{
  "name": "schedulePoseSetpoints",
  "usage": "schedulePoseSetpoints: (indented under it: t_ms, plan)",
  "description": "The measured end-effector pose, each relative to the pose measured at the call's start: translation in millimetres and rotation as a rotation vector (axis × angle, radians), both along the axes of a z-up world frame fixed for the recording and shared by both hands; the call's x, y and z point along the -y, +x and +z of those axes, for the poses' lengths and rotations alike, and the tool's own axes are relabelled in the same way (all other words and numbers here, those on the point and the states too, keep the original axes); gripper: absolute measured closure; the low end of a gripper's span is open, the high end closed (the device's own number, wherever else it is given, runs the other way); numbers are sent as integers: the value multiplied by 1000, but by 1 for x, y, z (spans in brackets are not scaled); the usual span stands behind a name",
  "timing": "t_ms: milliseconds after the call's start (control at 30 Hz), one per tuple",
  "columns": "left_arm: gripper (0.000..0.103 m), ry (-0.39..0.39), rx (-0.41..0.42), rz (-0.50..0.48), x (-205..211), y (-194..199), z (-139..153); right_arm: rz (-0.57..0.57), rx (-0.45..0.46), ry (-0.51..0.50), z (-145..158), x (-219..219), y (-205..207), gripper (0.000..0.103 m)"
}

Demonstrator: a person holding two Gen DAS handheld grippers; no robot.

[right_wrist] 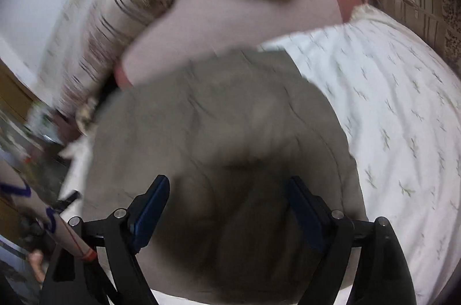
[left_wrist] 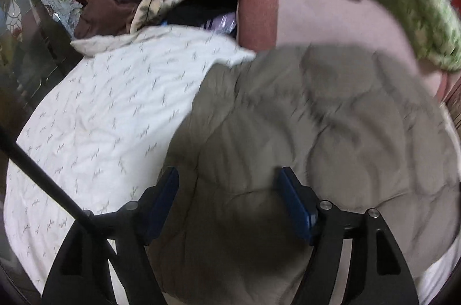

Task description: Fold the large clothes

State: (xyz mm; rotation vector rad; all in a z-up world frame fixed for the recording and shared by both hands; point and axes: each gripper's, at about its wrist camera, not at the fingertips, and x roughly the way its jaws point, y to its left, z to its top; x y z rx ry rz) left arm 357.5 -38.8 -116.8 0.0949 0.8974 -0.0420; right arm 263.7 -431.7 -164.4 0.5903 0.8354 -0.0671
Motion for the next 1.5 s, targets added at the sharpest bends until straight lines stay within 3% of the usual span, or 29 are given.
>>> schedulePoseSetpoints:
  t_ms: [167, 233, 467, 600, 767, 967, 1067, 1167, 1233, 1267, 1400, 1433, 1500]
  plan:
    - [26, 81, 32, 64, -2, 11, -24, 9, -90, -134, -18, 0, 10, 18]
    - [25, 77, 39, 82, -4, 15, -27, 11, -108, -115, -28, 3, 15, 18]
    - [25, 154, 87, 97, 5, -13, -18, 3, -16, -193, -10, -13, -20, 17]
    - [25, 113, 103, 94, -2, -40, -15, 4, 17, -219, -9, -25, -49, 17]
    - [25, 80, 126, 91, -14, -66, -12, 4, 75, -162, 4, -20, -77, 17]
    - [25, 76, 133, 117, -23, -70, -17, -91, 41, -29, -7, 13, -91, 14]
    - [25, 70, 127, 118, -22, -68, -16, -104, 45, -16, -8, 15, -91, 14]
    - [25, -28, 73, 134, -39, -64, -14, -119, 51, 19, -11, 24, -94, 14]
    - [25, -171, 5, 198, -68, -58, -17, -133, 59, 74, -14, 34, -98, 14]
    - [25, -201, -16, 221, -76, -56, -20, -142, 59, 91, -16, 38, -100, 14]
    - [21, -335, -62, 311, -115, -49, -31, -263, 85, 106, -13, 60, -115, 13]
    - [21, -328, -71, 314, -116, -48, -33, -277, 52, 119, -20, 65, -113, 13]
    - [21, -301, -33, 320, -118, -52, -27, -259, 18, 280, -43, 74, -106, 12]
